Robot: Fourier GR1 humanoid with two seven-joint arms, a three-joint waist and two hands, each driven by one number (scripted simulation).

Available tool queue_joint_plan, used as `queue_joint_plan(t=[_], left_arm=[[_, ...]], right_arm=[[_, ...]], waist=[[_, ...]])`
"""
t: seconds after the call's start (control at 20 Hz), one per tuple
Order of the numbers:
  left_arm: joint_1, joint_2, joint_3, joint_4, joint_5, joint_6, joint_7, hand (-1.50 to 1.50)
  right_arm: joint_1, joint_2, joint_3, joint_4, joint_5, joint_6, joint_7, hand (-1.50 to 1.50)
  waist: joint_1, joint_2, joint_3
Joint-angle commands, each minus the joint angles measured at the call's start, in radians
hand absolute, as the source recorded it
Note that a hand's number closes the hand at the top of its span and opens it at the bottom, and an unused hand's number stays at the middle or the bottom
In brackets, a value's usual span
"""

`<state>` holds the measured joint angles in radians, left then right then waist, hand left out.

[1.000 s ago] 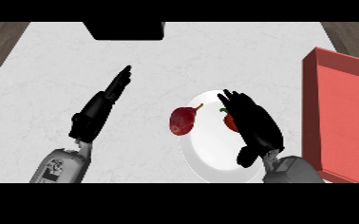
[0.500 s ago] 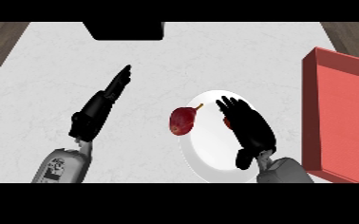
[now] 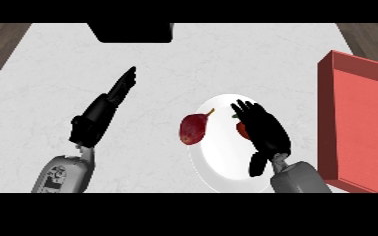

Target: Pick the bell pepper from the plate and place it in the cardboard box

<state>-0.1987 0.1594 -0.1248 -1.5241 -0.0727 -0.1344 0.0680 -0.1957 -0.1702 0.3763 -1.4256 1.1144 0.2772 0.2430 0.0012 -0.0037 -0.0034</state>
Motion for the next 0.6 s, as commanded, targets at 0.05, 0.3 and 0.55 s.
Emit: queue_joint_plan(t=[0.05,0.3,0.55], left_arm=[[-0.082,0.0,0.067,0.054,0.017,-0.027,0.018,0.0],[0.001,-0.036,0.023,0.031,-0.034,-0.01,-0.035,0.0],[-0.037,-0.051,0.029,0.054,-0.041,-0.01,-0.024,0.0]], right_arm=[[-0.008,0.033,0.002,0.093,0.072,-0.07,-0.01,-1.5],[-0.038,0.017,-0.055,0.139,0.047,-0.037,-0.073,1.5],[-0.148,0.029,-0.067,0.275,0.098,-0.097,-0.125,1.5]], waist=[[-0.002,0.004,0.003],[0.0,0.004,0.003],[0.002,0.005,0.003]])
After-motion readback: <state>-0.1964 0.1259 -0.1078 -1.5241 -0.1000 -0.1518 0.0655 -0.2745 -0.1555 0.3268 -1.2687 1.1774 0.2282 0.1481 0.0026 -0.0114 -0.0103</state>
